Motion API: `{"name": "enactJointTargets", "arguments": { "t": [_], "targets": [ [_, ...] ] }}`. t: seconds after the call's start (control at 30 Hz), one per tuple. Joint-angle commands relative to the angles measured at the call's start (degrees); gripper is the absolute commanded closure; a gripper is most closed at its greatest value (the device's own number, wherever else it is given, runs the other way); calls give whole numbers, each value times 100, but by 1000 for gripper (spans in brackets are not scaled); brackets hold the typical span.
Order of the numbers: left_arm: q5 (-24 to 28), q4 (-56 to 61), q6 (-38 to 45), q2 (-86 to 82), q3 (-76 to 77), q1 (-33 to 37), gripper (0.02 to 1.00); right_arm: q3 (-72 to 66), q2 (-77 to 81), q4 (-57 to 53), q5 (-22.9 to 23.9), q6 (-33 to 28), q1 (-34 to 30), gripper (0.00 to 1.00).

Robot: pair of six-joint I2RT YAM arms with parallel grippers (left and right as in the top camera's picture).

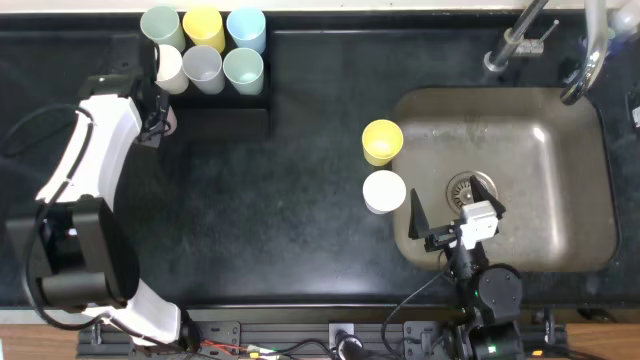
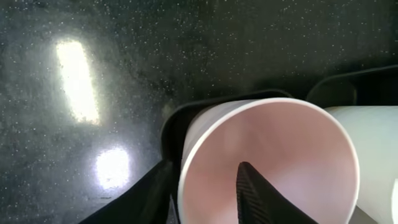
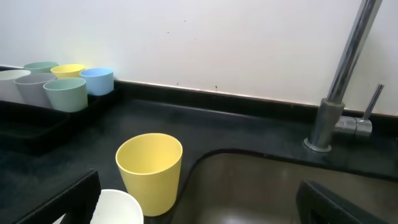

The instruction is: Store Cups

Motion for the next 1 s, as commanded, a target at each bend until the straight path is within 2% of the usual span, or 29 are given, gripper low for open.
{"name": "enactJointTargets", "arguments": {
  "t": [0.03,0.17,0.3,0.37,0.47,0.57,0.63,0.83,1.0],
  "targets": [
    [-153,-9,157,-398,-24,37,612,-76,-59,26,48,-17,-9,3],
    [-155,11,476,-890,-24,35,590,-76,-59,26,48,-17,-7,3],
    [-146,9,627,-1425,-15,33,446,-76,-59,26,48,-17,-9,3],
    [-42,61,741,-1633,20,-28,424,-76,-59,26,48,-17,-9,3],
    [326,492,1620,-1711,243,-317,417,-76,-59,26,48,-17,-9,3],
    [870,1316,2990,-1620,511,-953,384,-76,-59,26,48,-17,-9,5],
    [1091,1519,3517,-1491,758,-1497,312,-76,-59,26,48,-17,-9,5],
    [1095,1453,4256,-737,1615,-3254,229,-76,-59,26,48,-17,-9,3],
    [1099,870,4229,210,2275,-4068,213,-76,-59,26,48,-17,-9,3]
  ]
}}
